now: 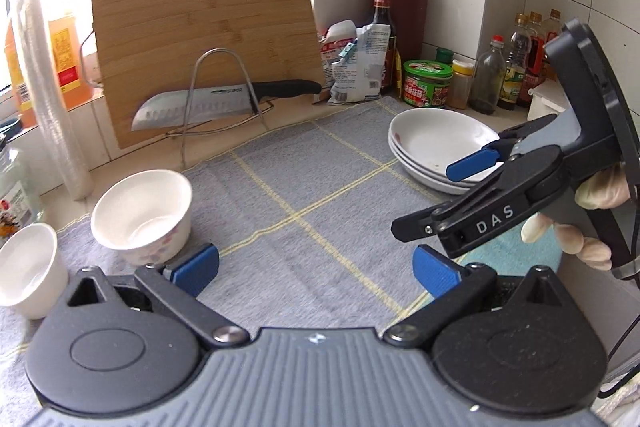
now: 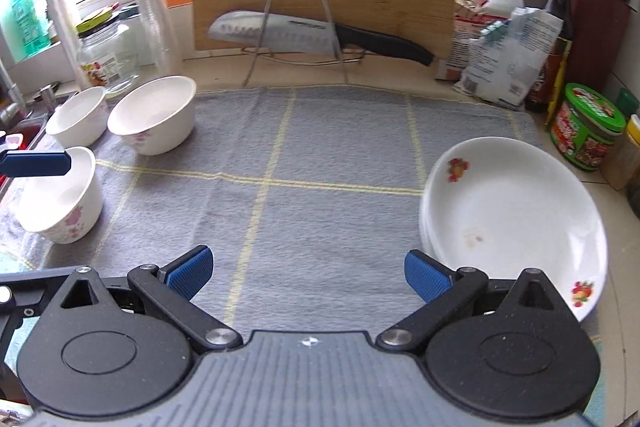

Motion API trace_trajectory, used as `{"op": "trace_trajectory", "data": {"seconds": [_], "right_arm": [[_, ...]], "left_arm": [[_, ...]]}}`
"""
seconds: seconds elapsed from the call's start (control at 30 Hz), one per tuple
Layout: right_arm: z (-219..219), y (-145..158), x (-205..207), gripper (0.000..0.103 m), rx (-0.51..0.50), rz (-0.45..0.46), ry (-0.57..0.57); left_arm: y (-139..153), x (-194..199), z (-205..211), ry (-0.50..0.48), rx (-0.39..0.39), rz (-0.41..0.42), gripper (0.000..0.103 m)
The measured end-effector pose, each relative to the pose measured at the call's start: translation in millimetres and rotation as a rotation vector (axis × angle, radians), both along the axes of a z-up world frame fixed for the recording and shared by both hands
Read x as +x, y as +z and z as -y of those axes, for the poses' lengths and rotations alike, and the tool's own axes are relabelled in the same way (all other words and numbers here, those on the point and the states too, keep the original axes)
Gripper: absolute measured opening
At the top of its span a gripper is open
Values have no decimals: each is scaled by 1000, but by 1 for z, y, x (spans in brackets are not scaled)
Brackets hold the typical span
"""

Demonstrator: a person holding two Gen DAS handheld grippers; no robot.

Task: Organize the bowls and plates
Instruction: 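Move the left tool to a white bowl's rim and grasp it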

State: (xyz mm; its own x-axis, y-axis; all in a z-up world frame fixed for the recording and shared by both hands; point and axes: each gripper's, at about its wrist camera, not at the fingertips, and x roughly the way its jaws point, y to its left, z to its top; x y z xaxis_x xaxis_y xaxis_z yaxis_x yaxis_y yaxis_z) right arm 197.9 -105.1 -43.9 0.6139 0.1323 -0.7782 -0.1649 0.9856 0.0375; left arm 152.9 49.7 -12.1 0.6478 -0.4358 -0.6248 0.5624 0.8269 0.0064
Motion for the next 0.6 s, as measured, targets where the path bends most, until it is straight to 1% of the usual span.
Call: {"op": "trace_trajectory", "data": {"seconds": [0.13, 0.33, 0.47, 0.6], "right_arm": [[-50, -9, 1, 103, 8, -20, 83], [-100, -8, 6, 103, 19, -7, 169], [-121, -5, 10, 103, 24, 5, 221], [-141, -3, 8, 103, 27, 17, 295]], "left_arm": [[-4, -7, -50, 87, 21, 1, 102], [-20, -14, -107, 231, 60, -11, 102], [-35, -17, -127, 280, 90, -8, 102], [-42, -14, -141, 297, 83, -42, 102]]}}
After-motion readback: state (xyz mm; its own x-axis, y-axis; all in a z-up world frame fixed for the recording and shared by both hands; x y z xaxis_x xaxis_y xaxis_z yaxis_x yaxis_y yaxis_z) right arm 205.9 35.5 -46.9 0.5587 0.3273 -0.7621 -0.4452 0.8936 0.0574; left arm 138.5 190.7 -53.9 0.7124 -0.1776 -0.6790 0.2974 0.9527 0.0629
